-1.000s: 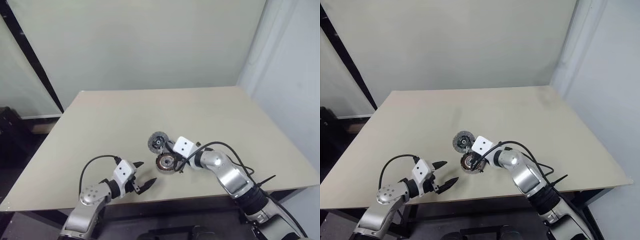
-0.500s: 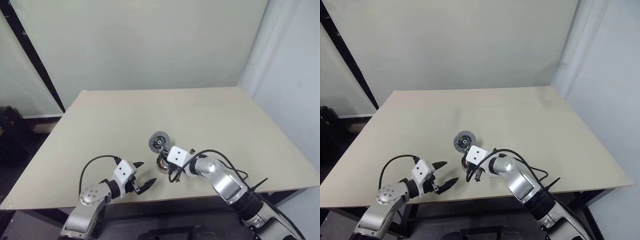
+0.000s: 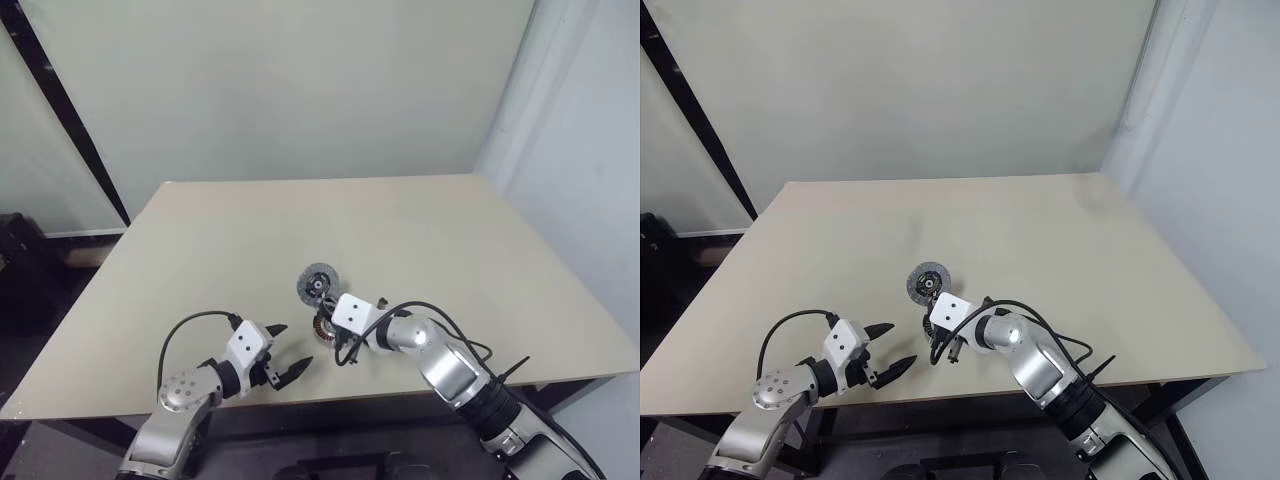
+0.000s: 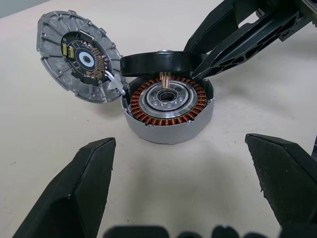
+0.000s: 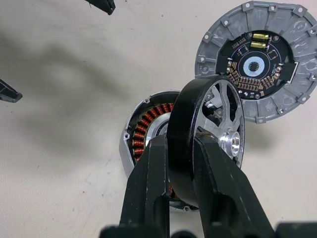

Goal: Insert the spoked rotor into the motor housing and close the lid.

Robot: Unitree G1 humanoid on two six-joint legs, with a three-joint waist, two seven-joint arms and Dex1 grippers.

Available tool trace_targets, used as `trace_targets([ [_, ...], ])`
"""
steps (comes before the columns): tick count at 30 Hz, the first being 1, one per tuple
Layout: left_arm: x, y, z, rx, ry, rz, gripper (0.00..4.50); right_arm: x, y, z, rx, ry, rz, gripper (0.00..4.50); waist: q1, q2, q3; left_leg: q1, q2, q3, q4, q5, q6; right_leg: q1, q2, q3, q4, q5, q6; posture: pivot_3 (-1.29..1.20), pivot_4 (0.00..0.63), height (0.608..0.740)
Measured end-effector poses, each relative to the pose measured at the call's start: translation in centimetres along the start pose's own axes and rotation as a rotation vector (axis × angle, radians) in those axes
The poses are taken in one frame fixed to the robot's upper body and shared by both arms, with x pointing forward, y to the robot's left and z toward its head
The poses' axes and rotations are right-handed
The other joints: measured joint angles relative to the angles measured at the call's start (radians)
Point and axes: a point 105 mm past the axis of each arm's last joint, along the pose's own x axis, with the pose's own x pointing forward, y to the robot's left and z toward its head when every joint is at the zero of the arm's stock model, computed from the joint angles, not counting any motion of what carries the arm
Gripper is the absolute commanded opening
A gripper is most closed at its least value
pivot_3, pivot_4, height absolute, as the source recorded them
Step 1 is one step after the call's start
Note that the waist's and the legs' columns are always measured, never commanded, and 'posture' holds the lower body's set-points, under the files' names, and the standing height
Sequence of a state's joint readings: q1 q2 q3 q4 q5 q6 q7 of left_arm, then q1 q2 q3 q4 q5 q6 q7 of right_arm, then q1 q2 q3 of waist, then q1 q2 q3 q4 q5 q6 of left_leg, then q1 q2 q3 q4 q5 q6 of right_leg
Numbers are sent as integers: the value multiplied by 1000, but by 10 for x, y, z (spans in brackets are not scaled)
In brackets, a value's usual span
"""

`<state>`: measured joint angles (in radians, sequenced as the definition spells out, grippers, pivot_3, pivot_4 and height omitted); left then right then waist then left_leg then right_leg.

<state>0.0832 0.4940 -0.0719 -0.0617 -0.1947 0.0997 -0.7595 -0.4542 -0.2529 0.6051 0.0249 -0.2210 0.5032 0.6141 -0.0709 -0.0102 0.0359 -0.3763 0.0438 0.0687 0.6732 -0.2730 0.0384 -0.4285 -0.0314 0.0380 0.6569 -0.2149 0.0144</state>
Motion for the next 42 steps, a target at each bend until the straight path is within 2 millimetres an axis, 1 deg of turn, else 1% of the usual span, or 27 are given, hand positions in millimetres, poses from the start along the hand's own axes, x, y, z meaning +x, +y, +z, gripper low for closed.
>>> trace_targets([
  [14, 0, 0, 0, 0, 0, 1, 4500, 0, 4, -2, -10, 7, 17, 339, 0, 0, 0, 0, 0, 0, 0, 0, 0, 0, 0, 0, 0, 0, 0, 0, 0, 740],
  [15, 0, 0, 0, 0, 0, 1, 4500, 0, 5, -2, -11, 7, 18, 1093, 0, 0, 0, 0, 0, 0, 0, 0, 0, 0, 0, 0, 0, 0, 0, 0, 0, 740],
  [16, 0, 0, 0, 0, 0, 1, 4500, 0, 7, -3, -5, 11, 29, 1321, 0, -1, 0, 0, 0, 0, 0, 0, 0, 0, 0, 0, 0, 0, 0, 0, 0, 740],
  [19, 0, 0, 0, 0, 0, 1, 4500, 2, 19, -10, 9, 30, 72, 2381, 0, 0, 0, 0, 0, 0, 0, 0, 0, 0, 0, 0, 0, 0, 0, 0, 0, 740],
  [23, 0, 0, 0, 0, 0, 0, 4500, 2, 20, -9, 17, 29, 87, 3848, 0, -1, 0, 0, 0, 0, 0, 0, 0, 0, 0, 0, 0, 0, 0, 0, 0, 740],
  [24, 0, 0, 0, 0, 0, 0, 4500, 2, 20, -8, 23, 27, 87, 4155, 0, -1, 0, 0, 0, 0, 0, 0, 0, 0, 0, 0, 0, 0, 0, 0, 0, 740],
  [27, 0, 0, 0, 0, -1, 0, 4500, -1, 17, -1, 60, 4, 85, 4155, 0, -1, 0, 0, 0, 0, 0, 0, 0, 0, 0, 0, 0, 0, 0, 0, 0, 740],
  [30, 0, 0, 0, 0, -1, 0, 4500, -6, 9, 14, 133, -61, 73, 3485, 0, -1, 0, 0, 0, 0, 0, 0, 0, 0, 0, 0, 0, 0, 0, 0, 0, 740],
  [32, 0, 0, 0, 0, -1, 0, 4500, -8, 3, 22, 179, -96, 58, 2773, 0, -1, 0, 0, 0, 0, 0, 0, 0, 0, 0, 0, 0, 0, 0, 0, 0, 740],
  [35, 0, 0, 0, 0, -1, -1, 4500, -8, -6, 25, 247, -122, 2, 1732, 0, -1, 0, 0, 0, 0, 0, 0, 0, 0, 0, 0, 0, 0, 0, 0, 0, 740],
  [38, 0, 0, 0, -1, 0, 0, 4500, 0, -14, 18, 324, -110, -65, 593, 0, -1, 0, 0, 0, 0, 0, 0, 0, 0, 0, 0, 0, 0, 0, 0, 0, 740],
  [40, 0, 0, -1, -2, 1, 0, 4500, 8, -17, 8, 357, -91, -107, 23, 0, -1, 0, 0, 0, 0, 0, 0, 0, 0, 0, 0, 0, 0, 0, 0, 0, 740],
  [42, 0, 0, -1, -3, 2, 1, 4500, 19, -18, -2, 386, -70, -143, 23, -1, -1, 0, 0, 0, 0, 0, 0, 0, 0, 0, 0, 0, 0, 0, 0, 0, 740],
])
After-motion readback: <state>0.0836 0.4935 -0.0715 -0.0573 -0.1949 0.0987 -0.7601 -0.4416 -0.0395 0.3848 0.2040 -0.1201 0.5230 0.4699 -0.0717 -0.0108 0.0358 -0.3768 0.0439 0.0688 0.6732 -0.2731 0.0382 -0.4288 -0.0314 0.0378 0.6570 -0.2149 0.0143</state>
